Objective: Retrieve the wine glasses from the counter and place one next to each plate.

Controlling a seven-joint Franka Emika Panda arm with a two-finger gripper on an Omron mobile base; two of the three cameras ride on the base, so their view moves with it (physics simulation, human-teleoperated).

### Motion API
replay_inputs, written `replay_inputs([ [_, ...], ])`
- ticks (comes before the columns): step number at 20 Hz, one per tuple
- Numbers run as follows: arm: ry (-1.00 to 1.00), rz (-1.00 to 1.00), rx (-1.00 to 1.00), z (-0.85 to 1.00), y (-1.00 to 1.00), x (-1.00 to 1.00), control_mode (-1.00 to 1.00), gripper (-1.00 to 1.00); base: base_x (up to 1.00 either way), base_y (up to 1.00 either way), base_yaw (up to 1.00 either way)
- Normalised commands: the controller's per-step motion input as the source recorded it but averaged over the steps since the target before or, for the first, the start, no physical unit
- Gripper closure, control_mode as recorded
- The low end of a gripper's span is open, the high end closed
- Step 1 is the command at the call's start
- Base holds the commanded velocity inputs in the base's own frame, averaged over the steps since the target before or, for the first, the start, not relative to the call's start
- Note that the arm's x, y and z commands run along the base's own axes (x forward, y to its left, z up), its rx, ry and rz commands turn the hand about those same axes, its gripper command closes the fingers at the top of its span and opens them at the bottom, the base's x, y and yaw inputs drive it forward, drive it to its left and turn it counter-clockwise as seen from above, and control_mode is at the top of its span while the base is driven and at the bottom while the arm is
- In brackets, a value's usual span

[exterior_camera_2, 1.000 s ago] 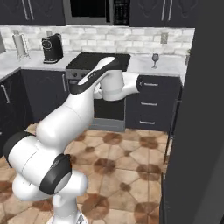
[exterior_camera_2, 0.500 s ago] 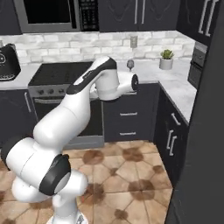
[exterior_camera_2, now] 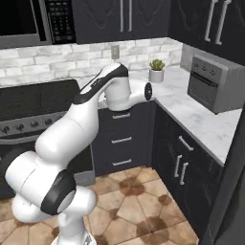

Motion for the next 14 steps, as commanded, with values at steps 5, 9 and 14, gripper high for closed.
replay_inputs([
  [5,0.00,0.00,0.00,0.00,0.00,0.00,1.00,-1.00,0.69,0.53,-0.11],
  [9,0.00,0.00,0.00,0.00,0.00,0.00,1.00,-1.00,0.52,-0.21,0.00],
  [14,0.00,0.00,0.00,0.00,0.00,0.00,1.00,-1.00,0.85,-0.27,0.00],
])
